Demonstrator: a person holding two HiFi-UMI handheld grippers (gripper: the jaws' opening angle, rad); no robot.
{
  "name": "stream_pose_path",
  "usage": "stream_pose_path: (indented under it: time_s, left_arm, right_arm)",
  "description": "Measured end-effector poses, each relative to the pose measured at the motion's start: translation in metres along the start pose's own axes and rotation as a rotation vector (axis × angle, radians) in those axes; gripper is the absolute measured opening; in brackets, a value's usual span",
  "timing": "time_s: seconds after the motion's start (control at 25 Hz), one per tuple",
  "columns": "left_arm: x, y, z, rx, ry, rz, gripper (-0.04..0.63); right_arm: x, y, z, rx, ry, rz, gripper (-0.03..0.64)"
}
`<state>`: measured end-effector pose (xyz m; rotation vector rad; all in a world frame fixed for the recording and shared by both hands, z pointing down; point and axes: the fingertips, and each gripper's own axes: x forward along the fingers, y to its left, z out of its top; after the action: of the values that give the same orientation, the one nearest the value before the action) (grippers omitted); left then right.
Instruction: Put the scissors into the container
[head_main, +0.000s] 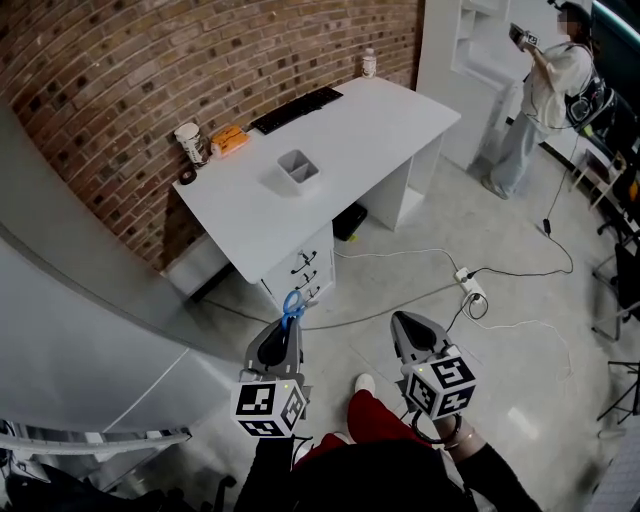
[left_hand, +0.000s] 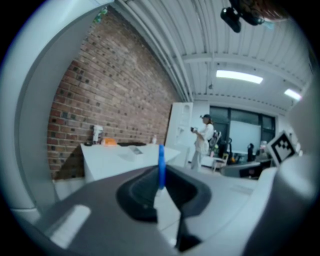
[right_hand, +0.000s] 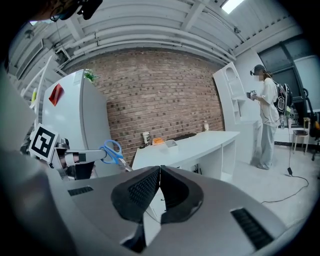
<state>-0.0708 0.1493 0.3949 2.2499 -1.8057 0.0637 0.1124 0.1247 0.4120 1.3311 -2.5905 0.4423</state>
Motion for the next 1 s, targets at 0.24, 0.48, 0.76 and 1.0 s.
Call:
stream_pose_path:
  time_s: [0.24, 0.48, 0.76, 1.0]
  left_arm:
    - [0.03, 0.007, -0.002, -0.012, 0.009, 0.004, 0.029]
    - [0.061, 0.016, -0.003, -0.022, 0.027, 0.014, 0.029]
    - [0.096, 0.019, 0.002, -0.018, 0.04, 0.023, 0.029]
    - [0.12, 0.02, 0.011, -0.01, 0.045, 0.037, 0.029]
  right_arm:
    - [0.023, -0.016, 0.005, -0.001, 0.013, 0.004, 0.009]
    - [0.05, -0.035, 0.011, 0.002, 0.024, 0.006, 0.009]
    - [0.078, -0.057, 0.019, 0.013, 0.036, 0.02, 0.009]
    - [0.099, -0.072, 0.028, 0.016, 0.045, 0.041, 0.009]
